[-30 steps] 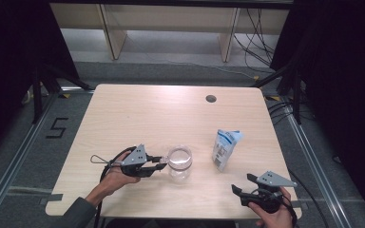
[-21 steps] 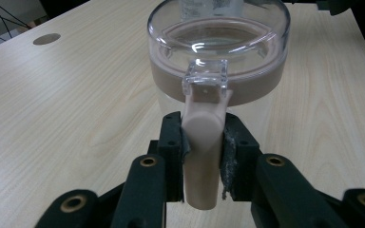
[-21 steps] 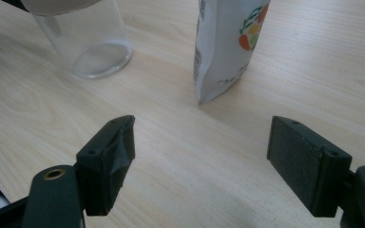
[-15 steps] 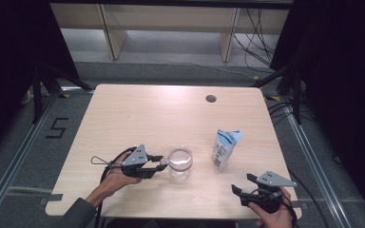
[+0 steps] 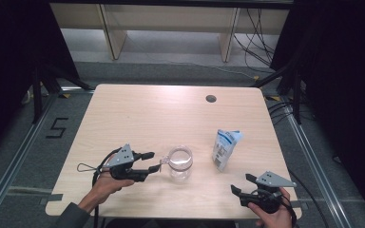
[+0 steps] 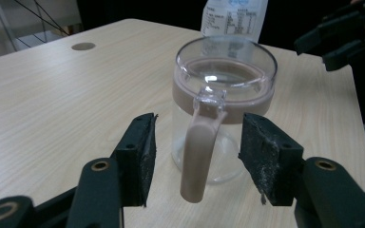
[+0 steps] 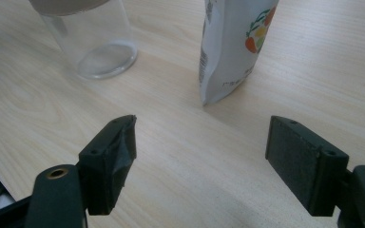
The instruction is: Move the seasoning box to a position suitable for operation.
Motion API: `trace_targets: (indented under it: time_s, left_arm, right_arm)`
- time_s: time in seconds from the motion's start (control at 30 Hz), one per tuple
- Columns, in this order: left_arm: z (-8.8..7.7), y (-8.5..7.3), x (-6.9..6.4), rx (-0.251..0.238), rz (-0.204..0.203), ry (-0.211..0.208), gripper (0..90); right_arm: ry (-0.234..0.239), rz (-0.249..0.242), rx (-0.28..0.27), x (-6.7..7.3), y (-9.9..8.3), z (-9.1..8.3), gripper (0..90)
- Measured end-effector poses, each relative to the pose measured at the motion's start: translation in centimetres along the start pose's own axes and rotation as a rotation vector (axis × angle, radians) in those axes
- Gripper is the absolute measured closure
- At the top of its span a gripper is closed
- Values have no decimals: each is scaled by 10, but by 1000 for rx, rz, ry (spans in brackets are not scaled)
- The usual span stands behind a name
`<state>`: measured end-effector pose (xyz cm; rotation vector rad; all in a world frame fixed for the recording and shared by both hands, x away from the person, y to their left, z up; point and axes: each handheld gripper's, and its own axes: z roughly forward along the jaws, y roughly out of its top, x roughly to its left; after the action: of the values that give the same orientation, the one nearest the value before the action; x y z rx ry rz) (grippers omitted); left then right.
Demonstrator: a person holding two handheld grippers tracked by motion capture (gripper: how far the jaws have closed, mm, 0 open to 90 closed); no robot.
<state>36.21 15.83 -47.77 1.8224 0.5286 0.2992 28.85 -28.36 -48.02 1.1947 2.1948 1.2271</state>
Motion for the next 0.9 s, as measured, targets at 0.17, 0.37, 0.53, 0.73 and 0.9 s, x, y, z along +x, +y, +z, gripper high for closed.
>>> trace_targets:
  time_s: [0.17, 0.37, 0.53, 0.73, 0.9]
  left_arm:
    - [-5, 5, -5, -70, -83, 44, 535]
    - [-6, 11, -9, -85, -146, 107, 730]
    - [-2, 16, -14, -77, -126, 110, 824]
    - [8, 20, -18, -50, -100, 106, 865]
    - [13, 21, -18, -51, -101, 101, 870]
  right_arm:
    - [9, 21, -5, 4, 0, -1, 322]
    - [26, -22, 6, 4, 0, 0, 358]
    - [31, -4, 4, 7, 0, 0, 365]
    - [42, -34, 8, 7, 1, 1, 394]
    - [43, -38, 13, 10, 1, 3, 414]
